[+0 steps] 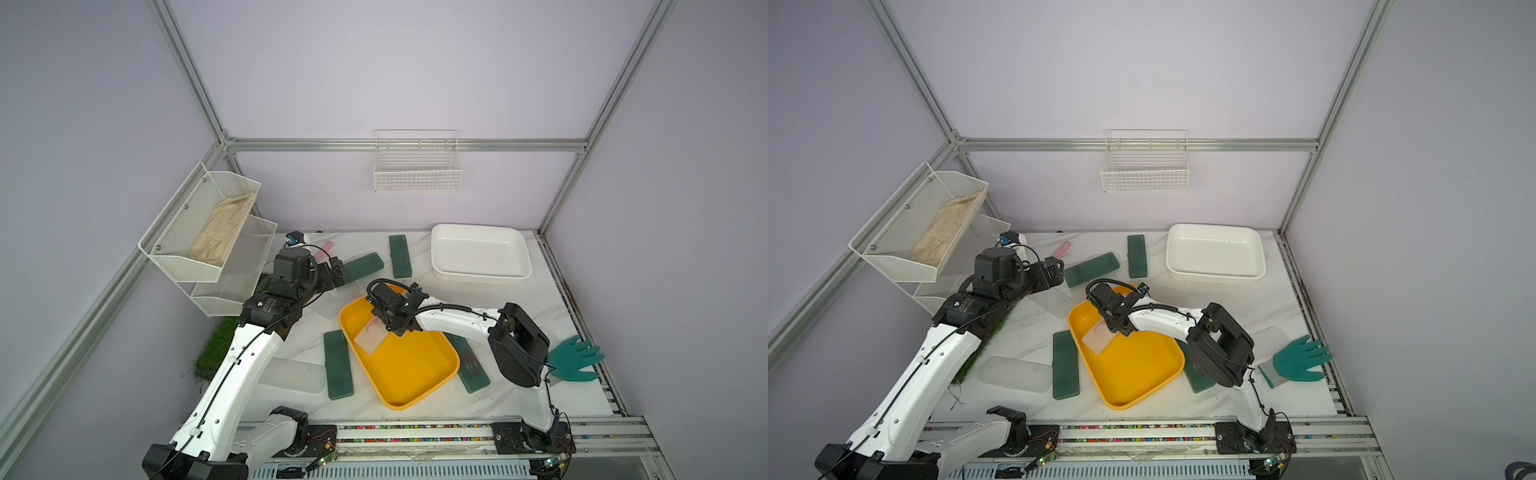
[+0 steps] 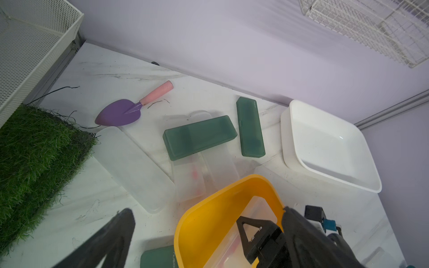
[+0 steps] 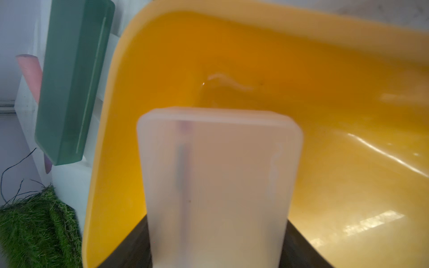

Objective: Place the pencil cases by color into the storage box
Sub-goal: Place the pencil case at the storage box.

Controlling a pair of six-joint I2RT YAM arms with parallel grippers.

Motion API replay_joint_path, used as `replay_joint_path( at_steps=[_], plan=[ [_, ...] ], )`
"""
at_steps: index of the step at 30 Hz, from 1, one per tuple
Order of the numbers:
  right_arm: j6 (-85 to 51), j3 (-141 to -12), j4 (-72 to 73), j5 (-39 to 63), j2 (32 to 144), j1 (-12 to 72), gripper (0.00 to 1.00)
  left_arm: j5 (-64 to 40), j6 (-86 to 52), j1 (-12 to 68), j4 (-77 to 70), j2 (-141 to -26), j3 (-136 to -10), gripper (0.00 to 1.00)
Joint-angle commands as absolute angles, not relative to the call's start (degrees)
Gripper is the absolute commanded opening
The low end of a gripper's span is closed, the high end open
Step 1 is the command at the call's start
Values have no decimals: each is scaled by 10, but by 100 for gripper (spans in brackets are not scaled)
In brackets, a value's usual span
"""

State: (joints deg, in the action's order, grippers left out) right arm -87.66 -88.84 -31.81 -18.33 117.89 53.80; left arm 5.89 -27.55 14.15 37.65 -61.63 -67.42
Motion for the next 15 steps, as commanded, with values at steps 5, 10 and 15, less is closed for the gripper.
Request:
replay_joint_path(
  at_steps=[5,10,15],
  plan=[
    [-988,-954,-362,-155,1225,540,53,25,-234,141,335,-575,-631,100],
    [-1017,-960,-363,-151,1241,538,55,11,-232,141,336,-570,-617,100],
    [-1027,-982,-367,-140,1260,532,57,11,-233,141,345,-561,-612,100]
  ],
)
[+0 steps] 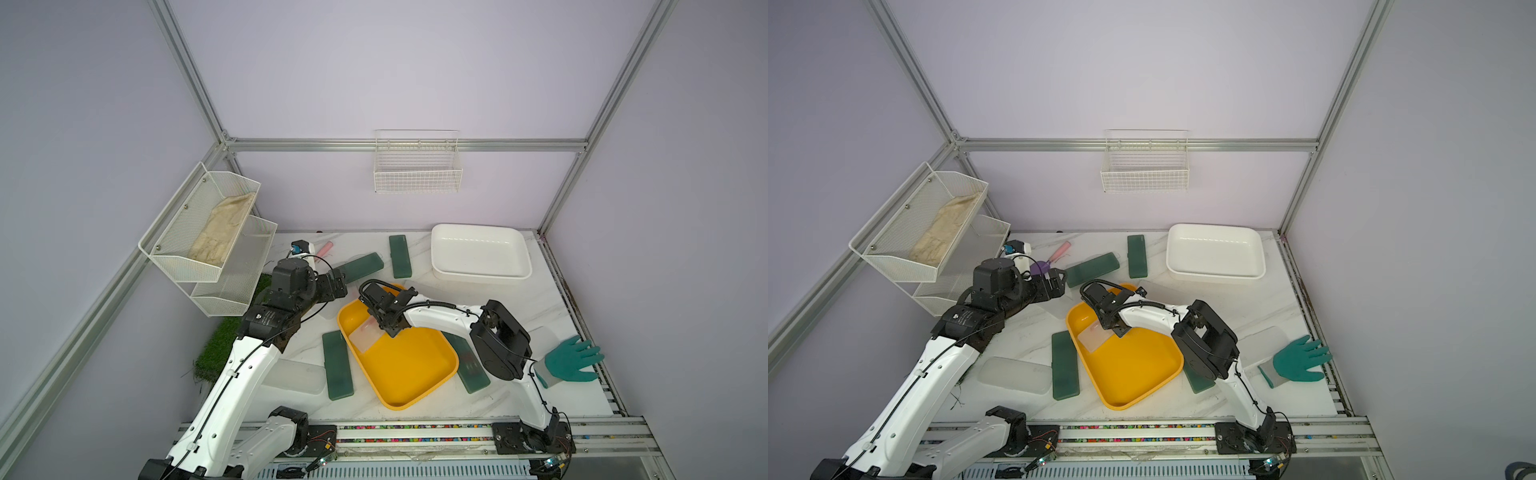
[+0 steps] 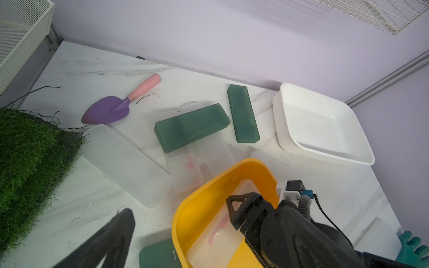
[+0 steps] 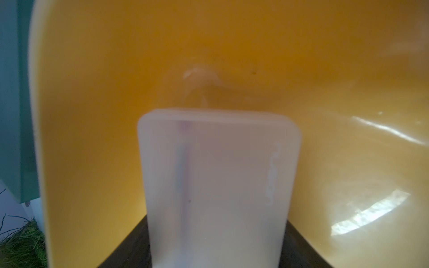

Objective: Place the pencil cases by color into the storage box
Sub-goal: Place the pencil case at the storage box.

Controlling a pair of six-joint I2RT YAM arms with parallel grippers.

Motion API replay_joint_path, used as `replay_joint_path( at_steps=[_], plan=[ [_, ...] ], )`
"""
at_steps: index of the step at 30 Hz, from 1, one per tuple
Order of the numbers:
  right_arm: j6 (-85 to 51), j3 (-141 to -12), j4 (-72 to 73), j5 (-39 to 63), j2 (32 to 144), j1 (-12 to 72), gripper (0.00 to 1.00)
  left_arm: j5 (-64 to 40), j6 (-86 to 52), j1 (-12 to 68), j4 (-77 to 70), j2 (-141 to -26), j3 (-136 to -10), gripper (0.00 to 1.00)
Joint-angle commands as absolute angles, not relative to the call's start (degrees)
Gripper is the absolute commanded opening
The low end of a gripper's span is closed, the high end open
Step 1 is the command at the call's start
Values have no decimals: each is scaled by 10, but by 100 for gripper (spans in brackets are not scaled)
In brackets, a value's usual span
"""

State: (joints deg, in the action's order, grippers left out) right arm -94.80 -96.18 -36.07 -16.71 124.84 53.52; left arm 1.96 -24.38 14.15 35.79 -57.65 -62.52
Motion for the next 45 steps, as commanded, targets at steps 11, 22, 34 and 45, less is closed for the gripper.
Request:
replay_joint_path(
  at_steps=[11,22,34,45],
  plan=[
    [-1032,-996,-360,-112,1273,506,70,29,-250,141,370,-562,-606,100],
    [-975,-950,-303,-89,1227,486,90,48,-306,140,465,-621,-662,100],
    [-802,-863,-270,-177,1074,466,96,31,-417,134,518,-685,-676,100],
    [-411,-737,-163,-233,884,455,97,46,-513,98,517,-814,-720,100]
  ],
)
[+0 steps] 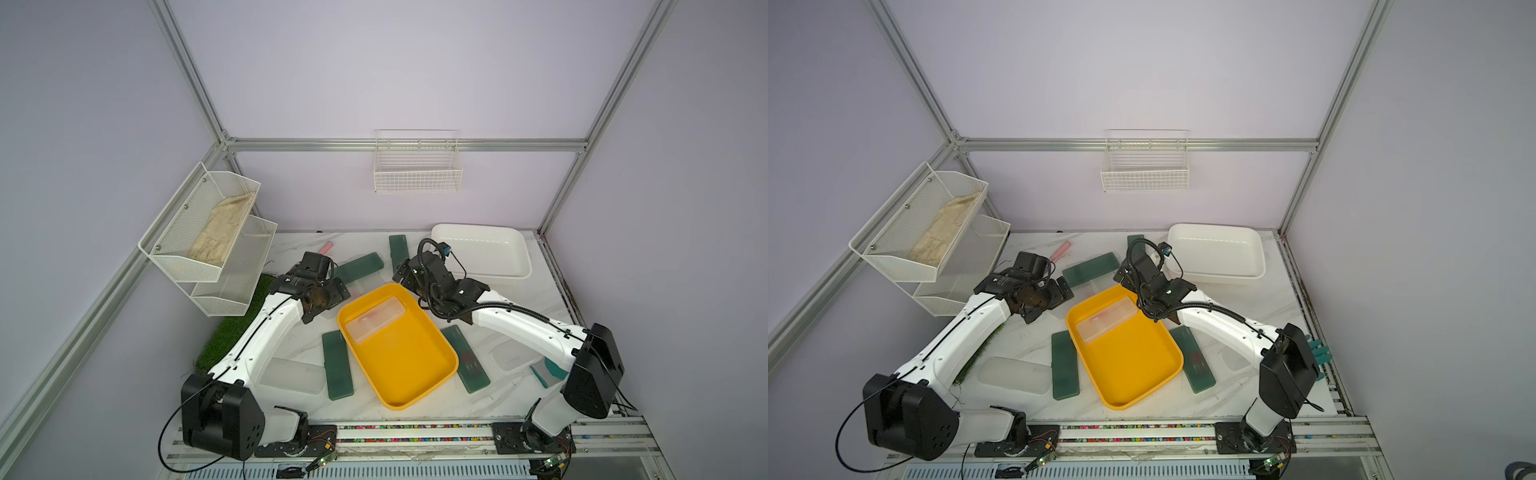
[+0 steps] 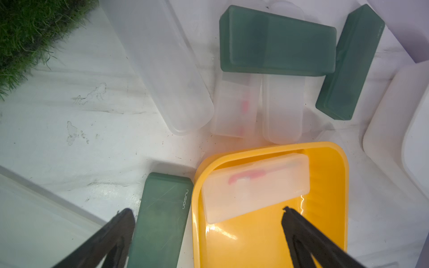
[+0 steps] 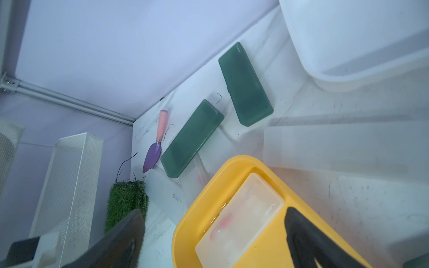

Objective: Place the pencil cases by color into the storage box
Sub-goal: Place the pencil case at the storage box.

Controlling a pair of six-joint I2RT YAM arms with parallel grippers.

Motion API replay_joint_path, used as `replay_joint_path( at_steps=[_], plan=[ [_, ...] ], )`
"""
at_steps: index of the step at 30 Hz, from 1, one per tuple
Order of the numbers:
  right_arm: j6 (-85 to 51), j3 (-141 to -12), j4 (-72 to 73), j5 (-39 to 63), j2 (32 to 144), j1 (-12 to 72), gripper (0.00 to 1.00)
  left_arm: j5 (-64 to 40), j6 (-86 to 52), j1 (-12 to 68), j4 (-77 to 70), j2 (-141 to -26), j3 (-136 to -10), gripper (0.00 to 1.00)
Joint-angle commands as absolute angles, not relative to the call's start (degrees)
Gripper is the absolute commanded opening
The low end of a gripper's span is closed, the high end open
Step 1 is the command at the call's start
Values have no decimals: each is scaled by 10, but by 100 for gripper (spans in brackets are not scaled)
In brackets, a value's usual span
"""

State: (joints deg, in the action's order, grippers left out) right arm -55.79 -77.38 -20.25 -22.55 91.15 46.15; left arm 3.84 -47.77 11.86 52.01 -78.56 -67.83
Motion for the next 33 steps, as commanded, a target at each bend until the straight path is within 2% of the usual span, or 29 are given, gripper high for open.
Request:
replay_joint_path(
  at_steps=[1,7,16,24,33],
  plan=[
    [-383,-712,-139,-217,867,452,97,43,-516,89,517,-836,-726,100],
    [-217,-588,-9,-121,788,443,97,32,-515,44,522,-930,-774,100],
    [-8,-524,55,48,750,442,97,12,-508,-3,526,-1020,-831,100],
    [56,-477,91,149,726,443,97,15,-509,-16,533,-1062,-860,100],
    [57,-471,99,154,712,443,97,20,-530,-18,530,-1098,-874,100]
  ],
)
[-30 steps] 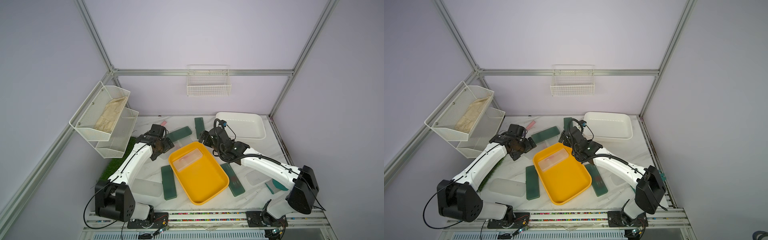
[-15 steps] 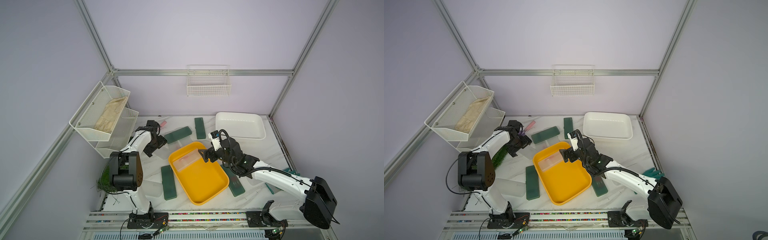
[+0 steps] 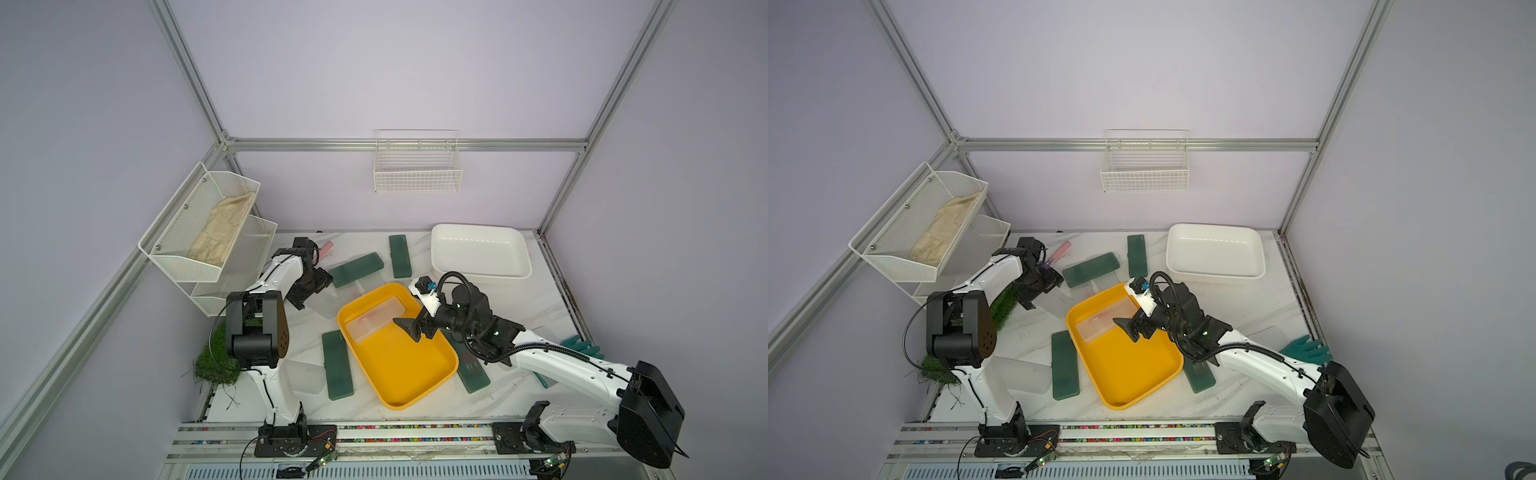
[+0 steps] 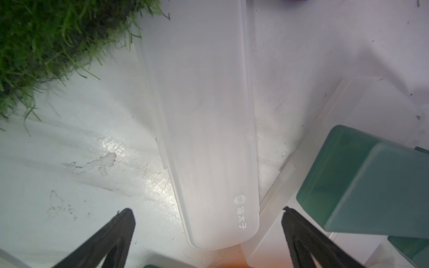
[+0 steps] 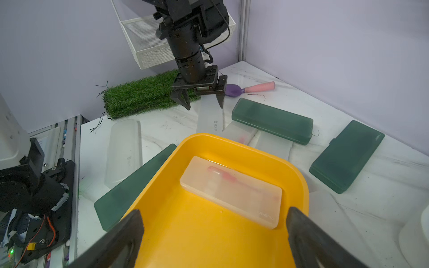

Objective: Place the pencil cases by color into the storage box
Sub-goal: Pick up the pencil case from the center of the board.

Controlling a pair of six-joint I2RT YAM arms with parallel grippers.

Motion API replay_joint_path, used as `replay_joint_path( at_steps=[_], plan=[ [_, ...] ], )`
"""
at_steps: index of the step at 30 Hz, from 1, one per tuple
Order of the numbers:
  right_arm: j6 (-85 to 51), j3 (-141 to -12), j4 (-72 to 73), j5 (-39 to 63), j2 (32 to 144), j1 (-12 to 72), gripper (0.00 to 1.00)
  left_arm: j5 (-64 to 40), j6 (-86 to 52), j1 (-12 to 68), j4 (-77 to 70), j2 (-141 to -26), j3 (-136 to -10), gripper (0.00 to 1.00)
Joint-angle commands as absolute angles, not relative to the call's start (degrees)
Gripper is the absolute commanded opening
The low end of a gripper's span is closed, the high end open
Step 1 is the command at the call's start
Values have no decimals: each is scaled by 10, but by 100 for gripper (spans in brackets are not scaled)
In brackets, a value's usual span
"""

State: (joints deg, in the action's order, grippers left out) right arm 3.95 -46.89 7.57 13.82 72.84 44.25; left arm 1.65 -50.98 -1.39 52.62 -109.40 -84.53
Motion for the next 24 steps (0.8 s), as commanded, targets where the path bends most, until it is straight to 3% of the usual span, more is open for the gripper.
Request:
replay_joint_path(
  at_steps=[1,24],
  plan=[
    [56,-470,100,154,710,443,97,20,-532,-17,525,-1100,-871,100],
    [44,-478,92,168,720,444,97,36,-555,-32,437,-1135,-805,100]
  ],
)
